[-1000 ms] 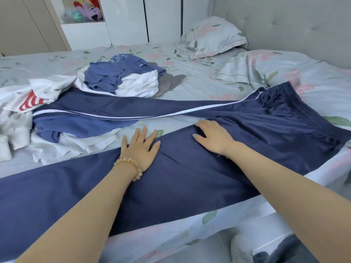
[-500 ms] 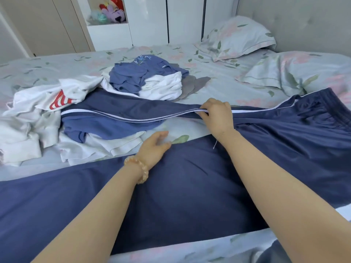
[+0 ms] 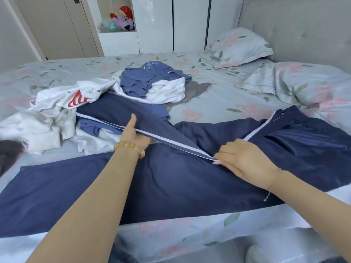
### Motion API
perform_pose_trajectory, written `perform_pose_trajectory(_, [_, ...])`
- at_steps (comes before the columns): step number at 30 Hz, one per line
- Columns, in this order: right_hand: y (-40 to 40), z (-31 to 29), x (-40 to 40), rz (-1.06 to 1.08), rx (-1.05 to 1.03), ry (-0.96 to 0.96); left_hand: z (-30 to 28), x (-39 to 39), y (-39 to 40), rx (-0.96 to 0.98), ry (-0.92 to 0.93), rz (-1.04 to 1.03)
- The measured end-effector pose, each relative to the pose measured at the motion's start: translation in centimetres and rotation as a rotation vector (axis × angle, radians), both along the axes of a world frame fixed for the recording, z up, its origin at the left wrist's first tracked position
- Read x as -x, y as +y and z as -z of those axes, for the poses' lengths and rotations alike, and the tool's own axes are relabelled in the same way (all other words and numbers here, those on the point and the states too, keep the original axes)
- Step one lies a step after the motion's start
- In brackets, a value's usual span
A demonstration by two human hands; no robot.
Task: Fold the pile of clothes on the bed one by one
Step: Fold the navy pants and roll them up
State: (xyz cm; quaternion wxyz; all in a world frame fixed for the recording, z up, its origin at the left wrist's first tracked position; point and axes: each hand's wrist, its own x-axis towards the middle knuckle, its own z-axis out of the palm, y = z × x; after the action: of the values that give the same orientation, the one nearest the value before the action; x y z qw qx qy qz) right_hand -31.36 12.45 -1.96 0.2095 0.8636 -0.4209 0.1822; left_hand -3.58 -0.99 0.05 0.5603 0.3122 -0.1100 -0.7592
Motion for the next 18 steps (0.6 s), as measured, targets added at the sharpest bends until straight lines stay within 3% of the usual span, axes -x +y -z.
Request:
perform_pose_trajectory(7, [2.1,1.1,2.1,0.033,-0.150,-0.068,-1.5,-4.5,0.4,0.022,-0.038,-0.295])
perform_pose_trajectory(11, [2.0,0.9,1.0,0.071,-0.285,-0.071,-3.1,-6.6,4.9,0.058,-0.097,-0.334])
perform_pose_trajectory(18, [1.5,0.3,-2.5,0.102,-0.469,-0.022,-3.2,-12.0,13.5,-0.076,-0.178,-0.300])
